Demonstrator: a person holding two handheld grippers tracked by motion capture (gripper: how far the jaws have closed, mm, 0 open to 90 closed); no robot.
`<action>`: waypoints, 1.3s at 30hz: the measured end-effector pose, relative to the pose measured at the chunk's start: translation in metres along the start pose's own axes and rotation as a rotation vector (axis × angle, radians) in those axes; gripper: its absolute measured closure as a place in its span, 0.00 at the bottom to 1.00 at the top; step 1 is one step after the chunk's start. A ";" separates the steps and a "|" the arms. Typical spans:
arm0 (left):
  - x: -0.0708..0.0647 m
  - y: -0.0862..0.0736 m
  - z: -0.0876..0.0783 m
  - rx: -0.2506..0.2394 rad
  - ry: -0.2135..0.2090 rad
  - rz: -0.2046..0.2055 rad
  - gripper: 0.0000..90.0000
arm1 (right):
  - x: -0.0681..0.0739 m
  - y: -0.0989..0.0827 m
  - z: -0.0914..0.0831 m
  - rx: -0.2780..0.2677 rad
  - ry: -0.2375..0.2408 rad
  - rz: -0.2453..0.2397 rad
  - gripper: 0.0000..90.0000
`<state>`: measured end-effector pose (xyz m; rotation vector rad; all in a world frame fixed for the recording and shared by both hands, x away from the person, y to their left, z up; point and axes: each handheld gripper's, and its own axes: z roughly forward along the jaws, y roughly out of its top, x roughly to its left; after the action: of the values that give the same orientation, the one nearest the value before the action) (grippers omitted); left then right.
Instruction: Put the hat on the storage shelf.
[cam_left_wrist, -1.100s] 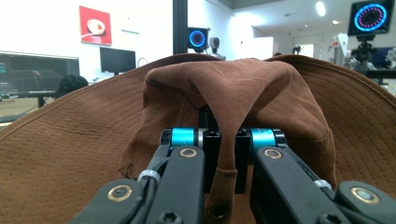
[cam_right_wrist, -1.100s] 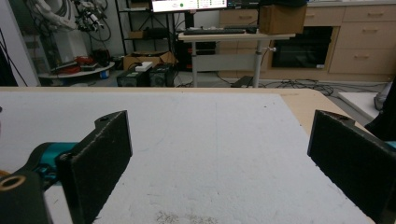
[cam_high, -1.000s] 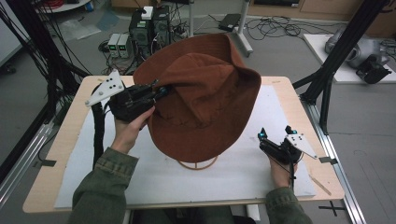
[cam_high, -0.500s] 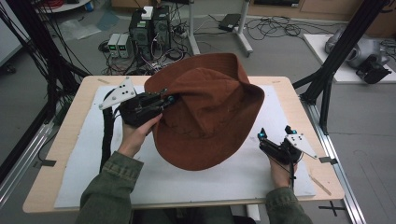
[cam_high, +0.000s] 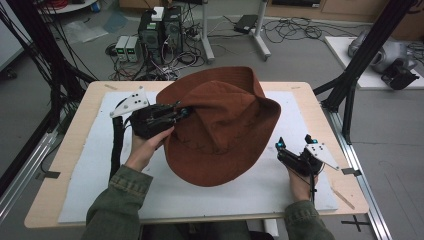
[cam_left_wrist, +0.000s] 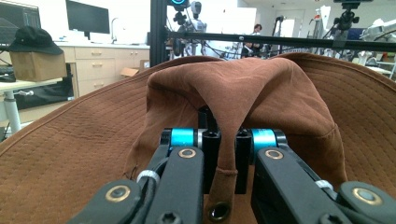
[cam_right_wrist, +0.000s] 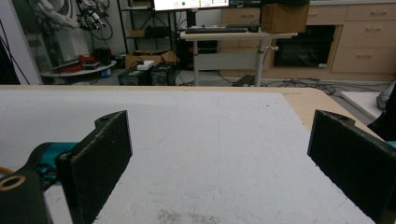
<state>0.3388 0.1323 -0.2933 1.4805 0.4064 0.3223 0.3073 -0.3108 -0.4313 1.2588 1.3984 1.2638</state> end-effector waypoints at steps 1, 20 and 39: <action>0.000 0.000 0.000 0.001 -0.001 0.001 0.96 | 0.000 0.000 0.000 0.003 0.001 0.005 0.06; 0.006 0.003 -0.004 -0.026 -0.009 -0.061 0.56 | 0.000 0.000 0.000 0.001 0.001 0.005 0.06; 0.014 0.008 -0.045 -0.120 0.110 -0.068 0.33 | 0.000 0.000 -0.001 -0.002 -0.001 0.010 0.06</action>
<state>0.3309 0.1791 -0.2881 1.3330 0.5161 0.3689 0.3060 -0.3109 -0.4306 1.2665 1.3914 1.2701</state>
